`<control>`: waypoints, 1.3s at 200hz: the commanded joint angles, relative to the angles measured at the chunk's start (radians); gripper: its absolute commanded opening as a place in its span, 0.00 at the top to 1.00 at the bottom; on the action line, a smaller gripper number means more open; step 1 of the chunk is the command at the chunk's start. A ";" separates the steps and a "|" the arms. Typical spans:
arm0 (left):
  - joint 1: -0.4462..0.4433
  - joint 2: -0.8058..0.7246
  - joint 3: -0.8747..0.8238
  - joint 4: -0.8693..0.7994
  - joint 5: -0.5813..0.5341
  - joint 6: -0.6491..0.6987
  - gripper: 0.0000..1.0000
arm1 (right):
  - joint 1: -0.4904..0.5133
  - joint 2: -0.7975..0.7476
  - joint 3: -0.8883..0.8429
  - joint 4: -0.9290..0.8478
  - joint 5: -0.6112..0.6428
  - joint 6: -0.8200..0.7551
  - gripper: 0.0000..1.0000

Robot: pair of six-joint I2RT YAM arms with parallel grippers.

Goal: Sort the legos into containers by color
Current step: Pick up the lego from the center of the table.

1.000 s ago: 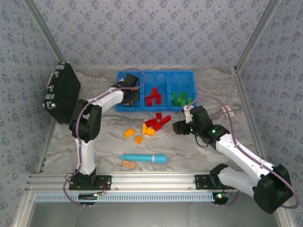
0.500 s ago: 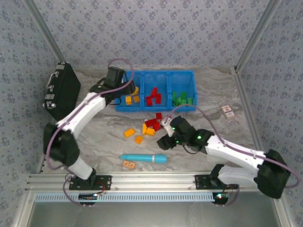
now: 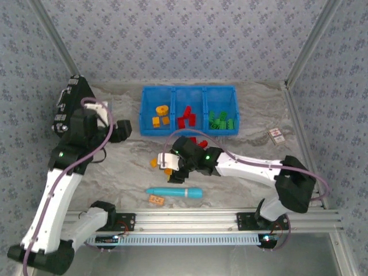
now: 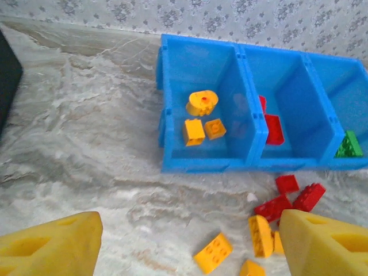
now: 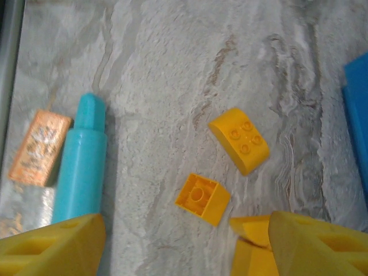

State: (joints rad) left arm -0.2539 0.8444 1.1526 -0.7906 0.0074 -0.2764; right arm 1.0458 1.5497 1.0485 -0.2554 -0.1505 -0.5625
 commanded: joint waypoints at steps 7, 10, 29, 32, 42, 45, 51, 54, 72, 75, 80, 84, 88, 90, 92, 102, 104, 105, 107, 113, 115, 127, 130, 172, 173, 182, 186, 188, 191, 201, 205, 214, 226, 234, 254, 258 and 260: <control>0.040 -0.124 -0.050 -0.126 0.016 0.101 0.16 | -0.001 0.107 0.103 -0.015 0.005 -0.256 0.22; 0.043 -0.135 -0.055 -0.133 0.016 0.111 0.15 | -0.002 0.117 0.115 -0.015 0.004 -0.264 0.22; 0.047 -0.198 -0.105 -0.169 0.031 0.195 0.13 | -0.011 0.197 0.217 -0.032 -0.007 -0.313 0.23; 0.047 -0.204 -0.114 -0.175 0.032 0.208 0.13 | -0.014 0.210 0.237 -0.043 -0.011 -0.319 0.23; 0.045 -0.228 -0.148 -0.185 0.011 0.225 0.13 | -0.024 0.256 0.300 -0.085 -0.026 -0.341 0.23; 0.040 -0.238 -0.161 -0.177 -0.007 0.219 0.12 | -0.026 0.269 0.320 -0.099 -0.028 -0.348 0.23; 0.038 -0.262 -0.182 -0.162 -0.022 0.212 0.10 | -0.027 0.298 0.359 -0.127 -0.033 -0.360 0.23; 0.037 -0.274 -0.191 -0.154 -0.023 0.213 0.10 | -0.027 0.312 0.379 -0.140 -0.037 -0.368 0.23; 0.038 -0.345 -0.223 -0.118 -0.051 0.215 0.07 | -0.025 0.393 0.476 -0.205 -0.038 -0.394 0.23; 0.038 -0.355 -0.226 -0.114 -0.058 0.215 0.06 | -0.026 0.406 0.489 -0.214 -0.034 -0.397 0.24; 0.038 -0.372 -0.230 -0.110 -0.076 0.219 0.05 | -0.025 0.427 0.508 -0.227 -0.026 -0.403 0.24; 0.038 -0.384 -0.233 -0.108 -0.091 0.221 0.04 | -0.023 0.442 0.520 -0.234 -0.021 -0.405 0.24; 0.037 -0.397 -0.236 -0.105 -0.107 0.224 0.03 | -0.024 0.455 0.529 -0.240 -0.014 -0.407 0.24; 0.038 -0.404 -0.239 -0.104 -0.113 0.224 0.03 | -0.024 0.460 0.533 -0.241 -0.013 -0.406 0.24; 0.038 -0.409 -0.241 -0.104 -0.122 0.225 0.02 | -0.024 0.466 0.535 -0.241 -0.011 -0.406 0.24; 0.035 -0.442 -0.256 -0.098 -0.141 0.235 0.00 | -0.022 0.486 0.537 -0.230 -0.009 -0.409 0.24; 0.033 -0.449 -0.261 -0.097 -0.143 0.237 0.00 | -0.023 0.490 0.535 -0.226 -0.011 -0.410 0.24; 0.032 -0.452 -0.263 -0.097 -0.144 0.238 0.00 | -0.022 0.491 0.534 -0.226 -0.012 -0.411 0.24; 0.031 -0.458 -0.267 -0.096 -0.148 0.240 0.00 | -0.022 0.494 0.533 -0.223 -0.012 -0.413 0.24; 0.022 -0.474 -0.278 -0.092 -0.161 0.243 0.00 | -0.020 0.503 0.531 -0.219 -0.015 -0.419 0.24; 0.019 -0.478 -0.281 -0.090 -0.166 0.243 0.00 | -0.020 0.506 0.531 -0.218 -0.015 -0.421 0.24; 0.002 -0.506 -0.296 -0.086 -0.207 0.240 0.00 | -0.020 0.523 0.535 -0.223 -0.014 -0.428 0.24; 0.000 -0.511 -0.297 -0.084 -0.215 0.239 0.00 | -0.019 0.528 0.537 -0.225 -0.012 -0.428 0.24; 0.001 -0.537 -0.296 -0.079 -0.240 0.243 0.00 | -0.024 0.594 0.577 -0.238 0.006 -0.425 0.24; 0.001 -0.537 -0.297 -0.078 -0.239 0.243 0.00 | -0.025 0.596 0.578 -0.239 0.007 -0.425 0.24; 0.000 -0.539 -0.296 -0.080 -0.236 0.242 0.00 | -0.031 0.610 0.588 -0.245 0.009 -0.421 0.24; 0.001 -0.541 -0.294 -0.082 -0.237 0.243 0.00 | -0.034 0.616 0.596 -0.252 0.008 -0.418 0.24; 0.001 -0.541 -0.294 -0.082 -0.238 0.243 0.00 | -0.035 0.619 0.599 -0.256 0.007 -0.418 0.24; 0.001 -0.542 -0.294 -0.082 -0.238 0.243 0.00 | -0.039 0.625 0.605 -0.263 0.005 -0.416 0.25; 0.000 -0.543 -0.294 -0.081 -0.239 0.246 0.00 | -0.048 0.644 0.626 -0.288 0.008 -0.410 0.26; 0.001 -0.541 -0.292 -0.083 -0.239 0.247 0.00 | -0.052 0.652 0.637 -0.301 0.010 -0.407 0.26; 0.001 -0.535 -0.292 -0.087 -0.236 0.246 0.00 | -0.062 0.667 0.656 -0.327 0.009 -0.406 0.27; 0.001 -0.531 -0.292 -0.088 -0.232 0.246 0.00 | -0.072 0.681 0.672 -0.363 -0.001 -0.412 0.29; 0.000 -0.531 -0.291 -0.088 -0.233 0.246 0.00 | -0.077 0.684 0.671 -0.377 -0.004 -0.417 0.31; 0.000 -0.533 -0.294 -0.083 -0.240 0.246 0.00 | -0.087 0.690 0.660 -0.386 -0.008 -0.421 0.31; 0.000 -0.533 -0.294 -0.082 -0.240 0.247 0.00 | -0.088 0.693 0.662 -0.393 -0.009 -0.421 0.31; 0.001 -0.533 -0.295 -0.082 -0.240 0.247 0.00 | -0.089 0.696 0.662 -0.396 -0.009 -0.423 0.31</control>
State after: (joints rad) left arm -0.2493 0.3141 0.8589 -0.8902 -0.2123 -0.0483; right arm 0.9676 2.2147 1.6932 -0.5518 -0.1654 -0.9657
